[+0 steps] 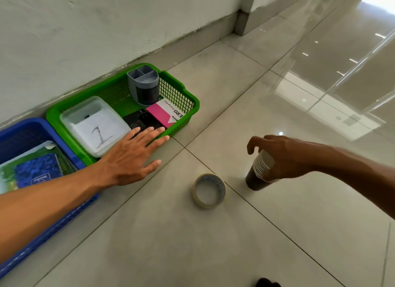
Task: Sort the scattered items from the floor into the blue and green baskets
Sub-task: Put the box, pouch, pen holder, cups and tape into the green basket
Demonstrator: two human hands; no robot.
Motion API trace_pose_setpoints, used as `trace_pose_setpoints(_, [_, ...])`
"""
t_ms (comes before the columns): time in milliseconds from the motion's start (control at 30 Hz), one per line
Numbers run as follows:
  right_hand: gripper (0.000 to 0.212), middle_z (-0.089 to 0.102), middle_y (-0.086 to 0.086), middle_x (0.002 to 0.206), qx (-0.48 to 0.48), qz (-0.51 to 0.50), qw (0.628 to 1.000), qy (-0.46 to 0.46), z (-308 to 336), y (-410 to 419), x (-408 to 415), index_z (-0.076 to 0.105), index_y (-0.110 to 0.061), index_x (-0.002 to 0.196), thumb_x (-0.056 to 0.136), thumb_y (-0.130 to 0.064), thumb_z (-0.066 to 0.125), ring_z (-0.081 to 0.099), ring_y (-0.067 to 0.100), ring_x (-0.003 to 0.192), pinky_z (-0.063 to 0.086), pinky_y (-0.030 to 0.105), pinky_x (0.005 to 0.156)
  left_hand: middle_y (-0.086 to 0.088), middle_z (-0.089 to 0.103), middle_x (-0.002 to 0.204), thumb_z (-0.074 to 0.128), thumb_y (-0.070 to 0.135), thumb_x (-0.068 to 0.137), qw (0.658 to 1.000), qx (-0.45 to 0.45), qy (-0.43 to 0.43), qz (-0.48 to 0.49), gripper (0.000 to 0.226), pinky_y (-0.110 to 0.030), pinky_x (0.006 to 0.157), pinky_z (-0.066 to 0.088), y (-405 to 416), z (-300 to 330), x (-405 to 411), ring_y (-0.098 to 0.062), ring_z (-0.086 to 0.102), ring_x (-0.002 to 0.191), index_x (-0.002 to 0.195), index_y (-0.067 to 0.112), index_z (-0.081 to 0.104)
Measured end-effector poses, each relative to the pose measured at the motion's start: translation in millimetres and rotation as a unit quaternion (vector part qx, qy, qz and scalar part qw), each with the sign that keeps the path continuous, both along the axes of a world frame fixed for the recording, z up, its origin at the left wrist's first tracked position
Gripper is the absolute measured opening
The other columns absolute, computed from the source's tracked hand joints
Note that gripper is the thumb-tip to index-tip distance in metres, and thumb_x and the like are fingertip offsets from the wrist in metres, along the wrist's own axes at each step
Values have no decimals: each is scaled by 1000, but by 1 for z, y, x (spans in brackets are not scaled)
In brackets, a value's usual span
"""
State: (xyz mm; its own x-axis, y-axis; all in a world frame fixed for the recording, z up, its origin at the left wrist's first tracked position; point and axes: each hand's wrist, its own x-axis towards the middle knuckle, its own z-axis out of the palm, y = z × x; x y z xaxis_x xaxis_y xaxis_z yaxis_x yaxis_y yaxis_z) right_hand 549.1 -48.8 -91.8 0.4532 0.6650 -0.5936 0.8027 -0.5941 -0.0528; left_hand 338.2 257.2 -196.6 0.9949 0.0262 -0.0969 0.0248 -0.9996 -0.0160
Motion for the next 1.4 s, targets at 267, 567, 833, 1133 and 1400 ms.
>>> trace_pose_setpoints(267, [53, 54, 5, 114, 275, 40, 960, -3, 56, 111, -1, 37, -30, 121, 80, -34, 72, 58, 23, 89, 47, 19, 55, 1, 15, 162, 19, 58, 97, 998, -33, -17, 53, 65, -43, 119, 15, 18, 3, -29, -21, 24, 146, 154, 26, 15])
trace_pose_setpoints(567, [57, 41, 4, 117, 454, 41, 890, -13, 37, 236, -29, 51, -38, 128, 76, -46, 73, 46, 17, 100, 42, 18, 73, 0, 24, 159, 23, 60, 96, 982, -46, -54, 177, 66, -41, 120, 13, 57, 9, -83, -18, 20, 146, 151, 23, 27])
trace_pose_setpoints(833, [69, 47, 8, 131, 446, 104, 889, -5, -15, 316, -41, 42, -31, 136, 77, -37, 77, 54, 25, 108, 50, 35, 88, -2, 39, 150, 25, 55, 97, 979, -34, -58, 192, 61, -41, 119, 10, 53, -1, -86, -22, 29, 141, 146, 20, 38])
trace_pose_setpoints(1133, [59, 41, 4, 149, 389, 147, 909, -41, -55, 349, -49, 39, -25, 139, 88, -35, 68, 44, 28, 130, 44, 48, 101, -3, 47, 143, 29, 52, 98, 978, -28, -78, 192, 58, -41, 119, 14, 51, -2, -87, -22, 37, 135, 142, 17, 43])
trace_pose_setpoints(1400, [63, 14, 4, 163, 365, 163, 912, -90, -72, 349, -43, 20, -40, 152, 97, -42, 51, 14, 25, 149, 15, 47, 119, -2, 45, 145, 28, 53, 98, 978, -29, -85, 191, 58, -41, 119, 13, 50, -3, -85, -21, 34, 137, 143, 18, 42])
